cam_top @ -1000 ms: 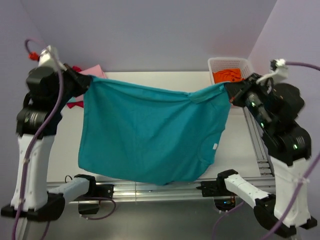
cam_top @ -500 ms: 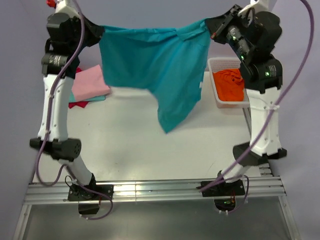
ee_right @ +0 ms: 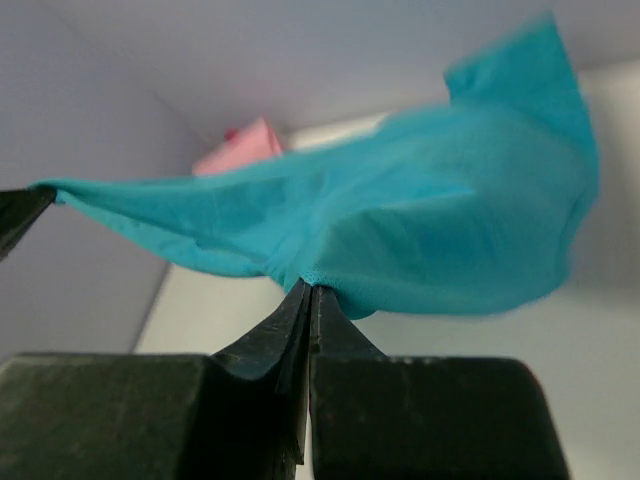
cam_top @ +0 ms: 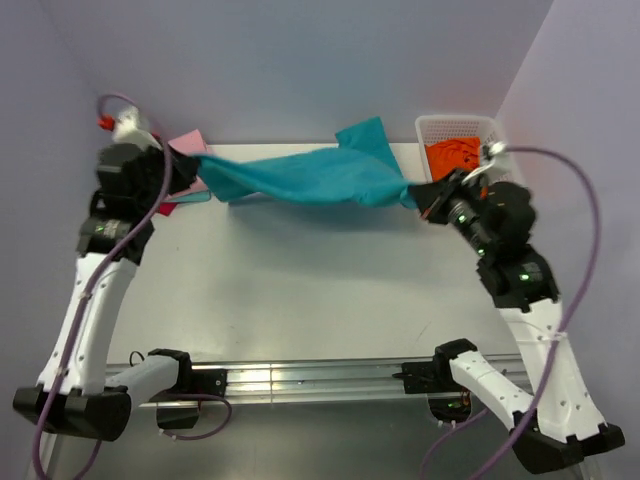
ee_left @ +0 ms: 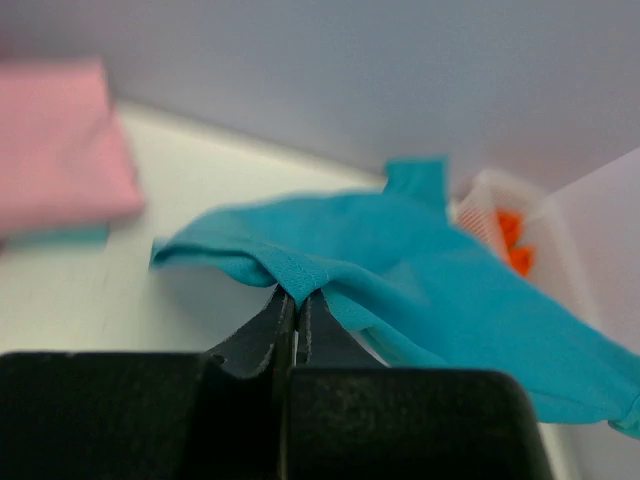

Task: Fold and stack the t-shirts
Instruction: Flatten out the tshirt

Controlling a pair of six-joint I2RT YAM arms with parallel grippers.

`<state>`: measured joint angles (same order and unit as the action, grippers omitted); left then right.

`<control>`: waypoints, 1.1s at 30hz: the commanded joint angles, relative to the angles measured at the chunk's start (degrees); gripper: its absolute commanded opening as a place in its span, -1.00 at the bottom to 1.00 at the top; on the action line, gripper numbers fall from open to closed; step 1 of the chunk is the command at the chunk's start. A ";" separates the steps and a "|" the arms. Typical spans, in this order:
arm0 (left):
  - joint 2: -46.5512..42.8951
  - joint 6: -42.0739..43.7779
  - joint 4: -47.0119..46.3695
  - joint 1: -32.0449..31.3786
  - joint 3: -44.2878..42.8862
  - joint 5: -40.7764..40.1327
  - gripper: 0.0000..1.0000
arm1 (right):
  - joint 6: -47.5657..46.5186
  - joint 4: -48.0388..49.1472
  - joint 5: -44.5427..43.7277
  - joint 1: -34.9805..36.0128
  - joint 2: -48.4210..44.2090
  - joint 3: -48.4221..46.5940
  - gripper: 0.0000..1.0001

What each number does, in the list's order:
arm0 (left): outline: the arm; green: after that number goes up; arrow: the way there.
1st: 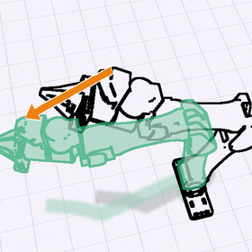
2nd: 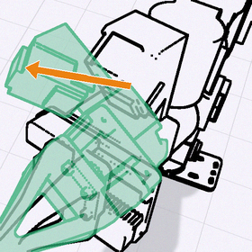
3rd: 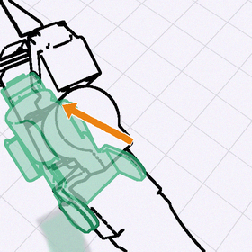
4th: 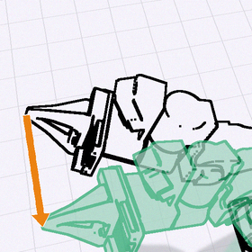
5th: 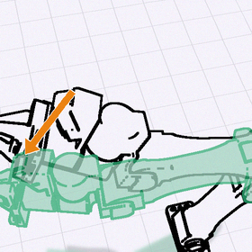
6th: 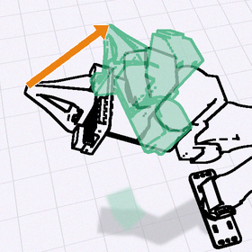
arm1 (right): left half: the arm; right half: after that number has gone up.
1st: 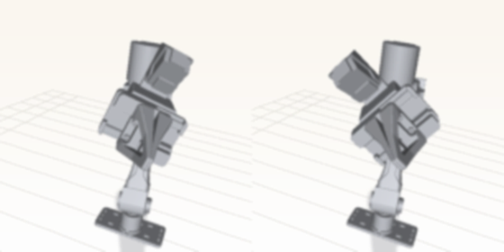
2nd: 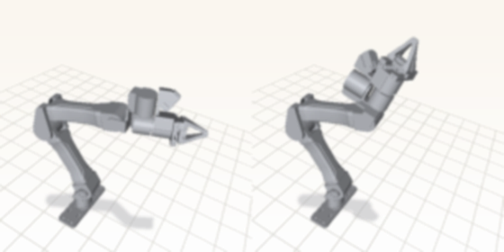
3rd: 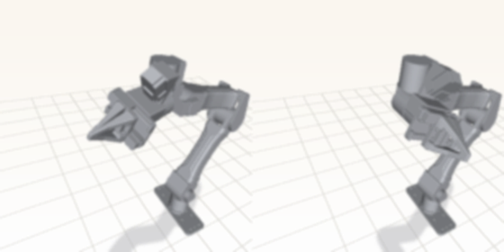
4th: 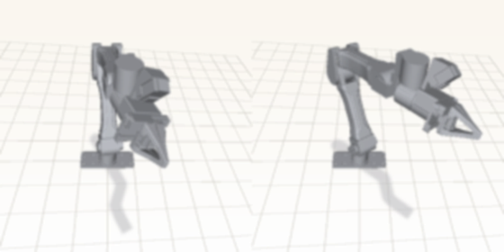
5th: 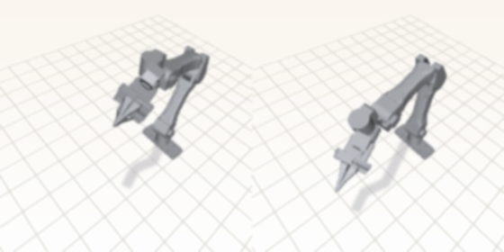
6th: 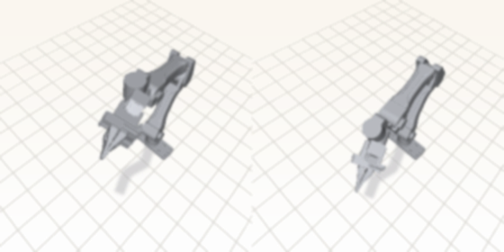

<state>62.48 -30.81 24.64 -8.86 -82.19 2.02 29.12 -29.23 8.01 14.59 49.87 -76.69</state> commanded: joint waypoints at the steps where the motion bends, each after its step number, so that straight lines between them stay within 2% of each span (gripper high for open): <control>1: 2.65 -0.73 3.12 0.34 13.78 -1.76 -0.99 | 3.65 -0.12 1.21 -0.26 -1.52 18.34 -1.00; 2: 3.00 -1.53 3.04 0.34 20.43 -1.58 -1.00 | 4.62 -0.03 2.18 -0.18 -2.05 21.98 -1.00; 3: 4.31 -2.32 3.74 0.34 23.02 -1.58 -1.00 | 6.97 -0.29 2.27 -0.18 -2.75 28.54 -1.00; 7: 8.26 -6.62 7.25 0.34 34.09 -1.76 -0.99 | 11.21 -0.73 5.26 -0.18 -4.25 40.43 -1.00; 10: 9.76 -7.95 9.54 0.08 35.87 -1.76 -1.00 | 12.00 -0.30 7.19 -0.18 -5.39 45.03 -1.00; 13: 12.92 -9.00 11.39 -0.72 33.17 -1.76 -0.99 | 12.80 0.23 8.42 -0.18 -5.22 47.15 -1.00; 14: 15.02 -9.36 12.78 -0.63 32.45 -1.76 -0.99 | 13.06 0.23 8.51 -0.26 -4.00 47.33 -0.93; 15: 16.35 -9.62 13.32 -0.72 31.66 -1.76 -0.93 | 13.15 0.06 8.86 -0.18 -3.03 47.07 -0.67; 16: 17.75 -9.62 13.93 -0.72 30.44 -1.76 -0.83 | 13.06 -0.21 8.86 -0.26 -1.98 46.72 -0.24; 17: 20.99 -9.71 16.38 -0.72 29.64 -1.76 -0.68 | 12.98 -1.34 8.86 -0.18 0.38 46.37 0.73; 18: 22.41 -10.49 17.62 -0.80 28.94 -1.76 -0.37 | 12.71 -2.31 8.78 -0.18 1.54 45.14 0.96; 20: 24.00 -11.11 19.82 -1.07 28.05 -1.93 -0.11 | 11.84 -5.64 8.69 -0.17 4.00 43.65 1.00; 21: 23.31 -12.16 21.22 -1.24 28.05 -4.81 0.07 | 11.40 -6.96 8.51 -0.18 4.27 41.90 1.00; 22: 22.00 -12.61 21.41 -1.51 28.40 -5.10 0.15 | 10.96 -8.28 8.43 -0.09 4.10 41.01 1.00; 23: 18.42 -13.05 21.58 -1.77 28.66 -5.01 0.25 | 10.43 -9.51 8.60 -0.09 2.45 39.96 1.00; 24: 16.29 -13.92 22.54 -1.86 28.49 -5.10 0.48 | 10.17 -11.79 8.60 -0.09 1.21 38.03 1.00; 26: 11.81 -14.89 23.34 -1.95 28.40 -5.01 0.75 | 9.73 -14.26 8.34 -0.09 -2.82 36.00 1.00; 29: 3.55 -16.04 24.75 -1.95 27.97 -4.57 0.80 | 9.20 -19.70 6.94 -0.09 -6.17 32.92 1.00; 33: 0.46 -16.30 27.82 -2.03 27.96 -3.34 0.68 | 8.76 -23.14 6.93 -0.09 -7.68 32.47 1.00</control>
<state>63.75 -45.58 48.62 -10.61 -53.52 -1.54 39.09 -45.93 15.75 14.59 43.00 -43.66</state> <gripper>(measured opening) 0.853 0.999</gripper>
